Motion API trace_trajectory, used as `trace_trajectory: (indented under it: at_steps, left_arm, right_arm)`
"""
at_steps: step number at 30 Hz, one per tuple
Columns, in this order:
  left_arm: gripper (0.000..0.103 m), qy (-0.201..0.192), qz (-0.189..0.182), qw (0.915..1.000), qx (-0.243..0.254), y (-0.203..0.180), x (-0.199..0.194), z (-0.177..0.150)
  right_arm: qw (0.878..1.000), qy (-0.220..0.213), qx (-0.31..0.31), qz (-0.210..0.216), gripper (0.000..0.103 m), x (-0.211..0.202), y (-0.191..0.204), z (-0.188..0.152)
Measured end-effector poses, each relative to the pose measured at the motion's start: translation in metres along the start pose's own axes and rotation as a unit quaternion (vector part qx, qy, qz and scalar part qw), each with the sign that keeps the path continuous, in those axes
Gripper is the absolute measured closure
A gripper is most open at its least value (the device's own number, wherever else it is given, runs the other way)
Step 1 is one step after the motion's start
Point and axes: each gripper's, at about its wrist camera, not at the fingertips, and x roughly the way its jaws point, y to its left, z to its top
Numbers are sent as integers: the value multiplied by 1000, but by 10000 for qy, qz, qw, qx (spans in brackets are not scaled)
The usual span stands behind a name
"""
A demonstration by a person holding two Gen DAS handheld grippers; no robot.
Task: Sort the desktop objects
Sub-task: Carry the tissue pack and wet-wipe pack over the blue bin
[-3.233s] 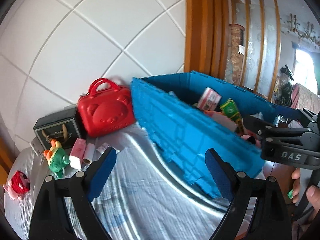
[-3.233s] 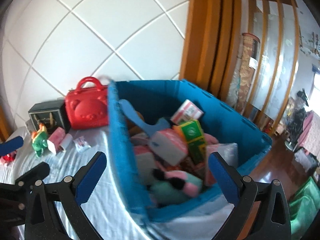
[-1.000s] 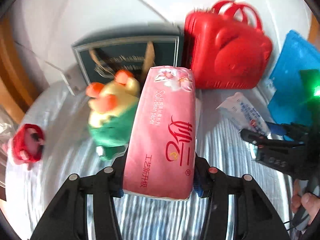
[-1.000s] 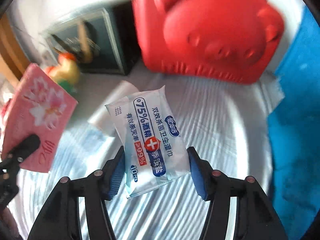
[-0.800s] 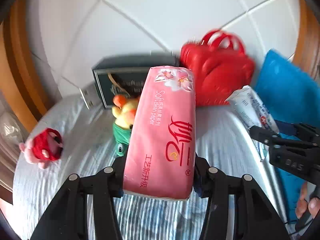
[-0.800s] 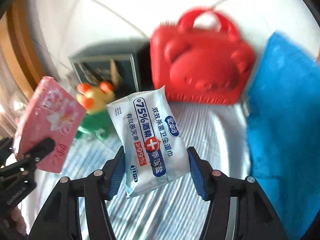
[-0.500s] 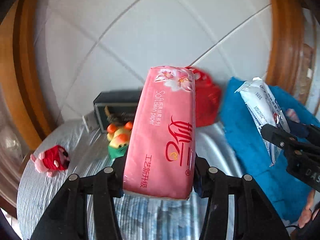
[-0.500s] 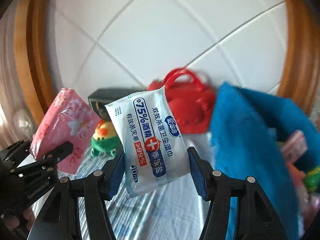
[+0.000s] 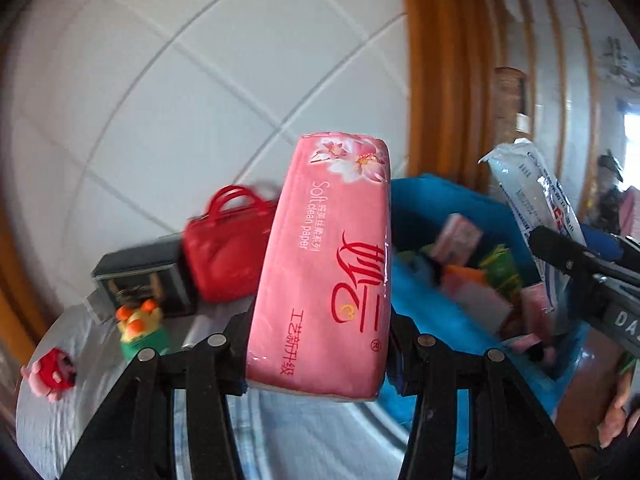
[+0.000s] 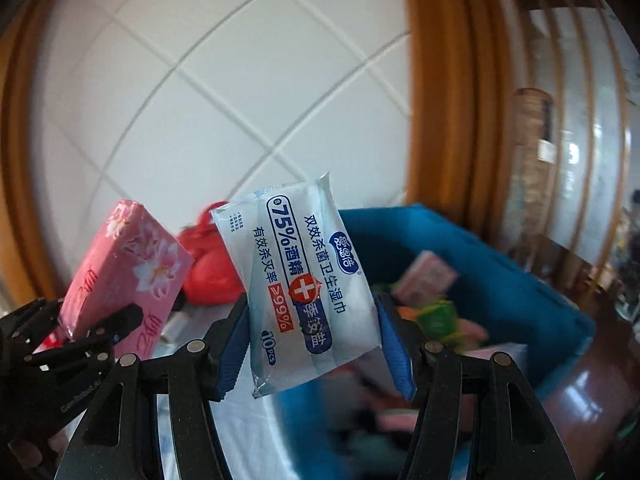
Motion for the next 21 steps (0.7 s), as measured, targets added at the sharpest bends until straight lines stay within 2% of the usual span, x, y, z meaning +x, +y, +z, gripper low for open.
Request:
trace_trajectory:
  at_steps: [6,10,15,21]
  left_arm:
    - [54,-84,-278,9993,243,-83,19,19]
    - [54,15,-296,9989,370,-130,38,27]
    - [54,245,-252,9983,464,-167,66,29]
    - [54,526,-194,9972,487,-187,86,25]
  right_arm:
    - [9989,78,172,-440,43,6,-84,-4]
    - [9979,300,244,-526,43,27,-127,-12]
    - [9970,479,335,-511,43,47,-161,-20]
    - [9962,663,295,-482,43,74,-186,-28]
